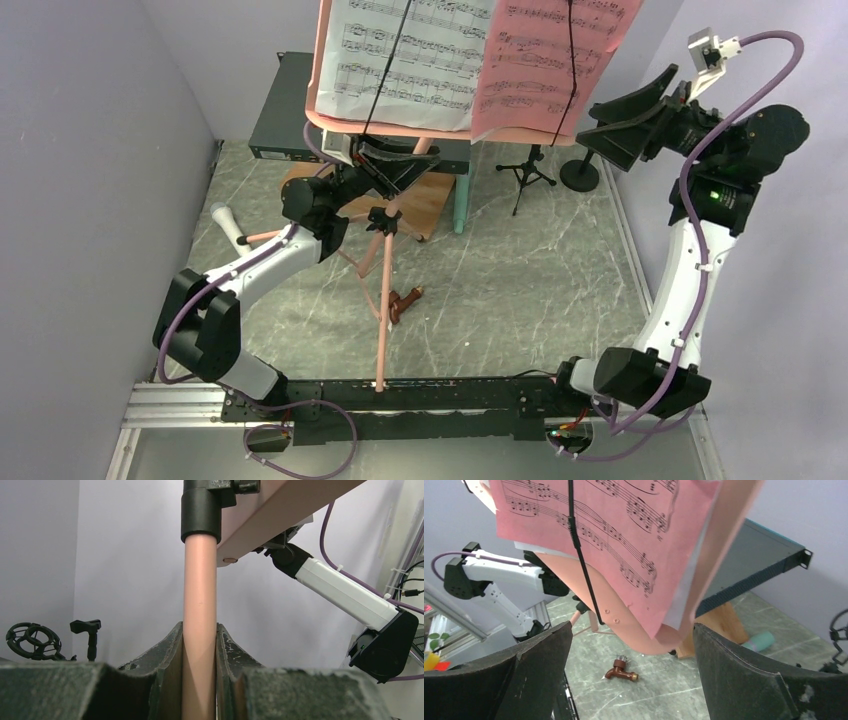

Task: Pack up the instrument practice props
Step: Place the music stand at the center of the board.

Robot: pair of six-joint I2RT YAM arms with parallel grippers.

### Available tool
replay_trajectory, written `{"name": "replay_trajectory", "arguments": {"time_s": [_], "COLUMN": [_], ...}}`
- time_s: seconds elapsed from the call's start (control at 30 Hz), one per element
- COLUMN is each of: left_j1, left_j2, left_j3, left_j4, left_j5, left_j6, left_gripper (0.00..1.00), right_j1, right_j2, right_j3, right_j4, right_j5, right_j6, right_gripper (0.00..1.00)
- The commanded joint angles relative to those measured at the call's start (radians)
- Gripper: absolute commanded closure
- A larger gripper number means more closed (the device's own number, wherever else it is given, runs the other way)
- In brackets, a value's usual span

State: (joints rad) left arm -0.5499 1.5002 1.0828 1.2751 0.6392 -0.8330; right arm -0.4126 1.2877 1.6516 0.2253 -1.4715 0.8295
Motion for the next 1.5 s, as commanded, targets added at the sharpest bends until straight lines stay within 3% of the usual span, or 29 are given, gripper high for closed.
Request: {"name": "replay_trajectory", "arguments": {"time_s": [0.0,0.2,0.37,0.53,0.67,0.73,0.87,0.97,1.17,1.27,1.47], "left_j1": [-0.005,-0.005,-0.005,-0.005,-0.005,-0.004,-0.005,-0.005,-0.005,-0.005,-0.005], "left_j2": [-0.122,-0.116,-0.104,-0.110,-0.107,-0.104,-0.096,-0.088,-0.072,-0.061,-0.045], "left_j3": [0.058,0.062,0.074,0.076,0.084,0.084,0.078,0.077,0.099,0.106,0.109], "left_j4": [0.241,0.259,0.276,0.273,0.269,0.274,0.276,0.271,0.208,0.170,0.075], "left_j5": [-0.113,-0.110,-0.103,-0.100,-0.090,-0.091,-0.096,-0.099,-0.069,-0.048,0.001], "left_j6": [-0.011,-0.033,-0.057,-0.063,-0.072,-0.076,-0.075,-0.071,-0.049,-0.030,0.033], "left_gripper": [1.00,1.00,1.00,1.00,1.00,1.00,1.00,1.00,1.00,1.00,1.00], "right_j1": [-0.054,-0.059,0.047,0.109,0.120,0.130,0.147,0.148,0.121,0.103,0.093], "right_j2": [-0.017,0.019,0.085,0.116,0.131,0.139,0.146,0.154,0.180,0.200,0.250], "right_j3": [0.031,0.032,0.070,0.146,0.115,0.108,0.112,0.138,0.201,0.246,0.337], "right_j4": [0.042,0.063,0.159,0.009,0.205,0.259,0.328,0.325,0.315,0.299,0.257], "right_j5": [-0.025,0.020,0.034,0.065,0.060,0.056,0.038,0.016,-0.015,-0.034,-0.090], "right_j6": [0.047,0.075,0.158,0.044,0.190,0.251,0.299,0.282,0.256,0.231,0.143], "right_gripper": [0.08,0.09,0.09,0.09,0.11,0.17,0.39,0.56,0.80,0.86,0.89]}}
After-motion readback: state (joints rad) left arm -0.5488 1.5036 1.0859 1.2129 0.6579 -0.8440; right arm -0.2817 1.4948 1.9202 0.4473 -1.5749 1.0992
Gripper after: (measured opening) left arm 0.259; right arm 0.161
